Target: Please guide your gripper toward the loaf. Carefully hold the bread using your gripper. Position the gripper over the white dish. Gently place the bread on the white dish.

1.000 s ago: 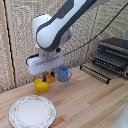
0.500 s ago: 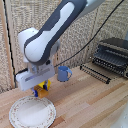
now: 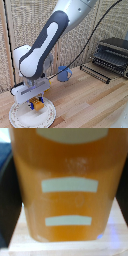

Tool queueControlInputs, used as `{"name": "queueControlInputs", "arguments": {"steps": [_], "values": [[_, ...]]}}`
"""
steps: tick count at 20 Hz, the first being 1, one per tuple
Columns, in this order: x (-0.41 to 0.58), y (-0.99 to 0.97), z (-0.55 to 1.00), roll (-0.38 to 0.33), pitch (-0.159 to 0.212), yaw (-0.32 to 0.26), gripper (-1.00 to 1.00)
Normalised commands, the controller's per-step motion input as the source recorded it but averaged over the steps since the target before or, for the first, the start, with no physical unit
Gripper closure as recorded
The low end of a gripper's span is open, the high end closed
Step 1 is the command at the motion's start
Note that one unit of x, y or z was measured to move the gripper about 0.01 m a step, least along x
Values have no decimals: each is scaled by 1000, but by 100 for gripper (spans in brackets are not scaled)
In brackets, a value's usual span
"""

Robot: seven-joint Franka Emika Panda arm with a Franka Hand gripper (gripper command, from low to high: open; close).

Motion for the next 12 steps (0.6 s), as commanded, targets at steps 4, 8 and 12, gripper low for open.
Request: {"name": "queueControlInputs", "arguments": {"steps": [4, 8, 12], "values": [[205, 78, -280, -15, -31, 36, 100], [108, 80, -145, 0, -93, 3, 100], [31, 76, -5, 0, -109, 16, 100]]}}
